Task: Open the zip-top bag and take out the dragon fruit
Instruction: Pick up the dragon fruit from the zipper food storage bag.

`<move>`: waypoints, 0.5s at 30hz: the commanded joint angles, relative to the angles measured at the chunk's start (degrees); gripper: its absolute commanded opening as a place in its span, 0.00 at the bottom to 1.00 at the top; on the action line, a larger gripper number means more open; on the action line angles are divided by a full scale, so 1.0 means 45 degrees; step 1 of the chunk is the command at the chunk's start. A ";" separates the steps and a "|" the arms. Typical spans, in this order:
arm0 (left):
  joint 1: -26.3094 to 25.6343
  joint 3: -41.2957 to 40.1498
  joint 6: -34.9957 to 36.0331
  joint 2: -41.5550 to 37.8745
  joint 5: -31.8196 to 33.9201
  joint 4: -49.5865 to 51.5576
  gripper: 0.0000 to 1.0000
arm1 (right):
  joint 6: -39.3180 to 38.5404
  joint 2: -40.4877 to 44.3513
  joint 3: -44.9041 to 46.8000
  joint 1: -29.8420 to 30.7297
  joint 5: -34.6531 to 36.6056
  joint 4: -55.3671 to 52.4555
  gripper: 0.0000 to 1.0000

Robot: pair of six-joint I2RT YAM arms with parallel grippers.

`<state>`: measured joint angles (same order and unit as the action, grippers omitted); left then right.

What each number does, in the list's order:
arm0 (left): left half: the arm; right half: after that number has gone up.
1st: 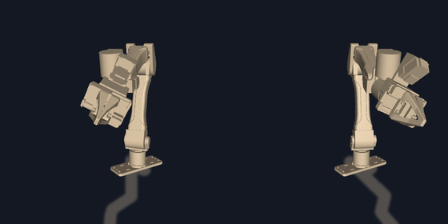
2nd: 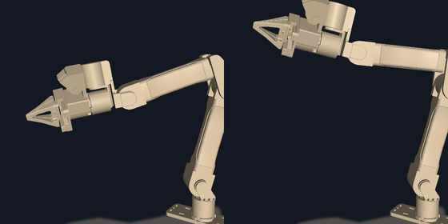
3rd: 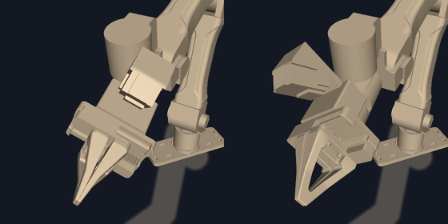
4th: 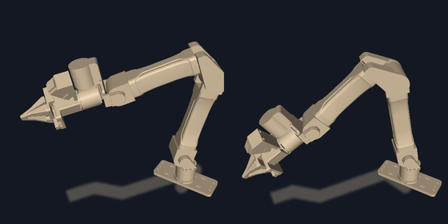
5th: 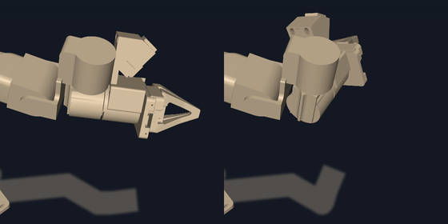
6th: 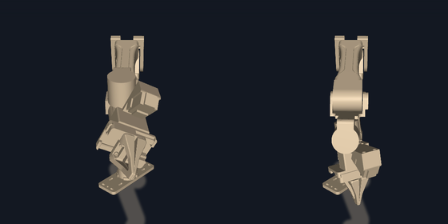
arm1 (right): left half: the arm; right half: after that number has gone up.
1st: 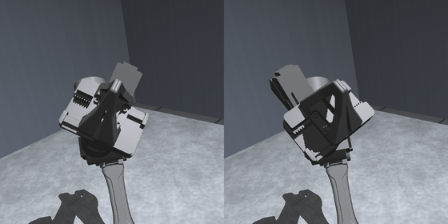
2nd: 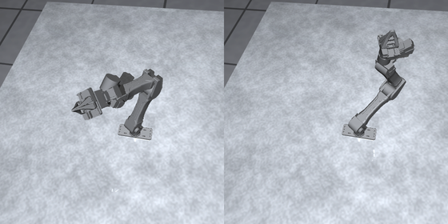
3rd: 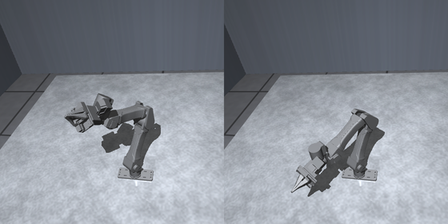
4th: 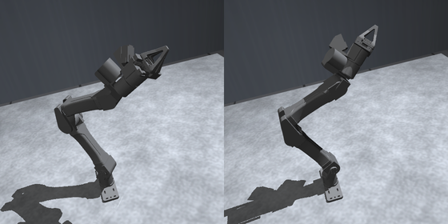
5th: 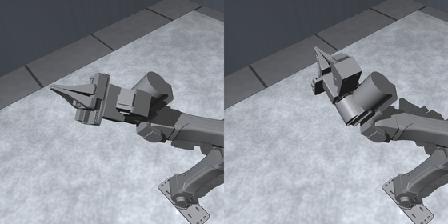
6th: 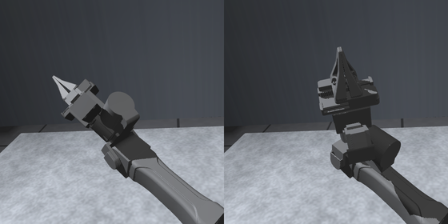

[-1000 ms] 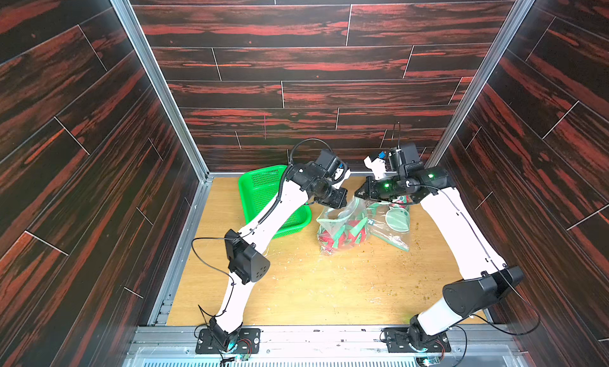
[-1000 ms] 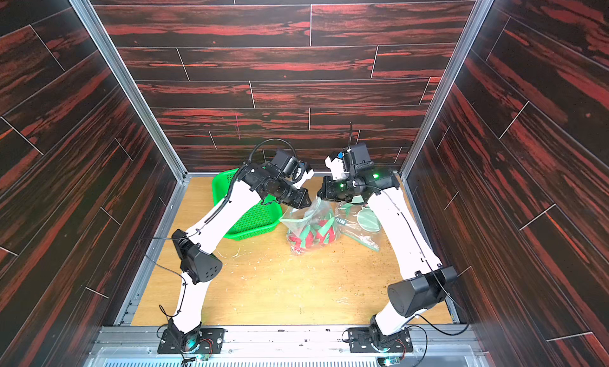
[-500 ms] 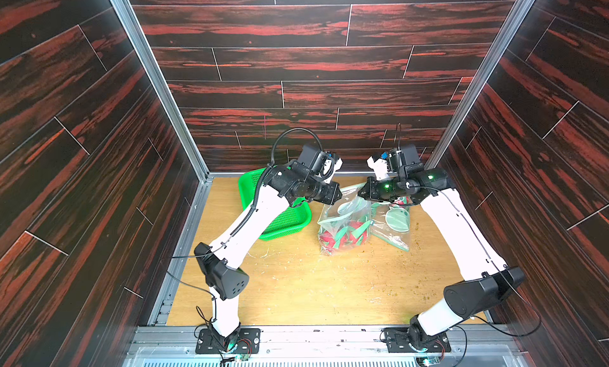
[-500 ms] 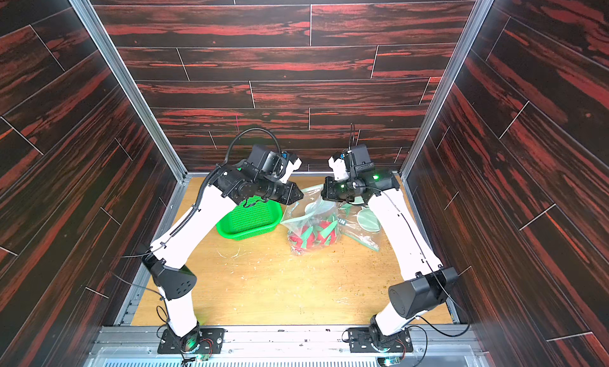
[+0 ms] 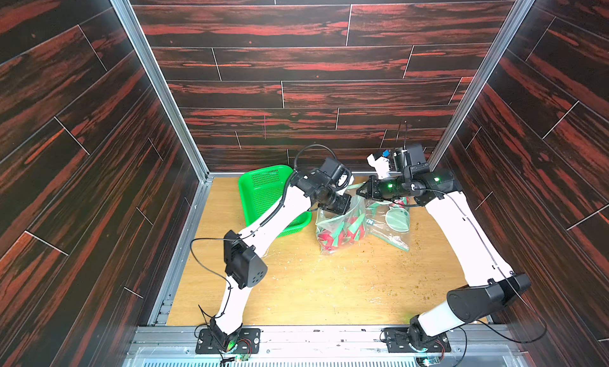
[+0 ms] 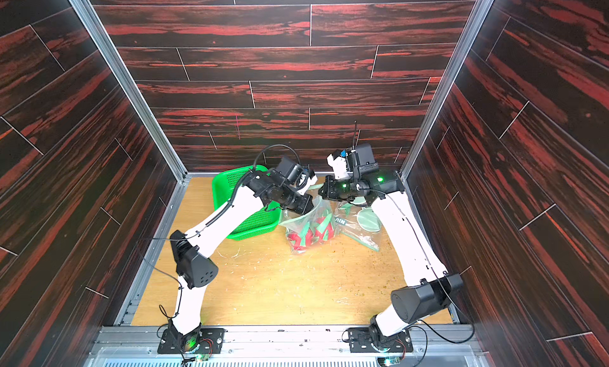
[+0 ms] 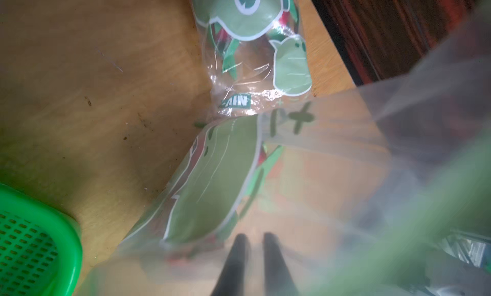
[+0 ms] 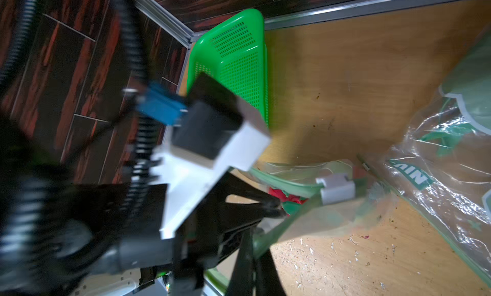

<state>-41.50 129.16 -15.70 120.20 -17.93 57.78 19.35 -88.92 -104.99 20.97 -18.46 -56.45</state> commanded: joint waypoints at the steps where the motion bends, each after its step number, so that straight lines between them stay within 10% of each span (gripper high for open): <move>1: 0.0072 0.0001 0.0189 -0.0207 0.0253 0.0493 0.24 | -0.0329 0.0687 0.0172 0.0017 -0.0707 0.1065 0.00; 15: 0.0100 -0.0024 0.0635 0.0352 0.0805 0.0761 0.32 | -0.0304 0.0708 0.1301 0.0015 0.0116 0.1308 0.00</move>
<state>-41.25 128.40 -14.50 121.27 -14.00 58.74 18.83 -87.31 -99.70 20.97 -18.59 -52.58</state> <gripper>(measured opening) 0.317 0.048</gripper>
